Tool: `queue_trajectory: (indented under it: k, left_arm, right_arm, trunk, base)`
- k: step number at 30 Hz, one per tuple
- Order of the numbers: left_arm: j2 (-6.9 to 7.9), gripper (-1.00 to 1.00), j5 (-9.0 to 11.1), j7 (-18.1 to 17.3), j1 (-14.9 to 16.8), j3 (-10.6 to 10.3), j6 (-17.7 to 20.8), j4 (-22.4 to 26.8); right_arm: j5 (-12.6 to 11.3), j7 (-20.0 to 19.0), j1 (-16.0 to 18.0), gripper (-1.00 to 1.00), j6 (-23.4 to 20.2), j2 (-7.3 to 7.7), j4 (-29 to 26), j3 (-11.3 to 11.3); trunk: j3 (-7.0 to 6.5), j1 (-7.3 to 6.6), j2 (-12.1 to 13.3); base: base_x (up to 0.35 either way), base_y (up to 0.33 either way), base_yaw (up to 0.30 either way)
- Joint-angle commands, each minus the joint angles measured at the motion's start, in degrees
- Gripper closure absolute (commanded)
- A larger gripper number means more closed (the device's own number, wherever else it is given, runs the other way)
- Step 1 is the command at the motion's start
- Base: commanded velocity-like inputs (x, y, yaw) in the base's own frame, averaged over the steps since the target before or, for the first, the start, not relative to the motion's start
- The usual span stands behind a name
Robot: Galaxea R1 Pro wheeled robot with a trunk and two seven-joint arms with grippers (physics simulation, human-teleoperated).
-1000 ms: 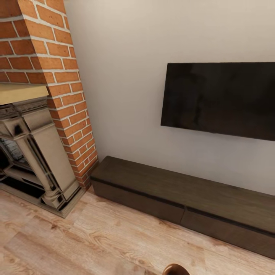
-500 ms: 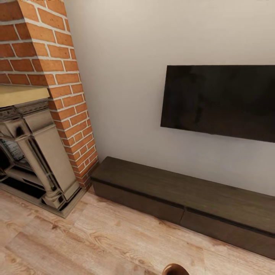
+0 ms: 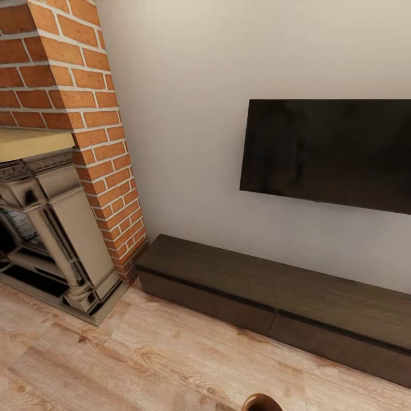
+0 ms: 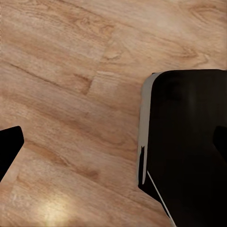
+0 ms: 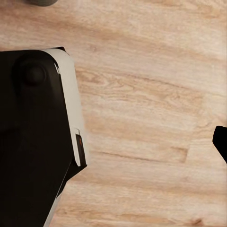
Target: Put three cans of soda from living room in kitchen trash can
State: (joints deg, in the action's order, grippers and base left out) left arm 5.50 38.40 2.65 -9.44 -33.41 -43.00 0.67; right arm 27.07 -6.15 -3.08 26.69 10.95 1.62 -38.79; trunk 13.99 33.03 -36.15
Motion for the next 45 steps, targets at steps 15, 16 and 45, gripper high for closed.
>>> queue_trajectory:
  k: [15,16,45]
  left_arm:
    - [-0.14,-1.00,0.0,0.1,0.0,-0.1,0.0,0.2]
    - [-0.17,-1.00,-0.1,0.1,0.1,-0.2,0.0,0.3]
    - [-0.38,-1.00,-0.3,-0.2,0.5,-0.3,0.0,0.5]
  right_arm:
    - [0.0,0.1,0.1,-1.00,0.0,-0.62,-0.2,0.0]
    - [0.0,0.1,0.1,-1.00,0.0,-0.64,-0.2,0.1]
    - [0.0,0.1,0.1,-1.00,0.0,-3.47,-0.3,0.1]
  trunk:
    - [0.00,0.00,0.0]
    - [0.00,0.00,0.0]
    - [0.00,0.00,0.0]
  base:
    - [0.000,0.000,0.000]
    - [0.000,0.000,0.000]
    - [0.000,0.000,0.000]
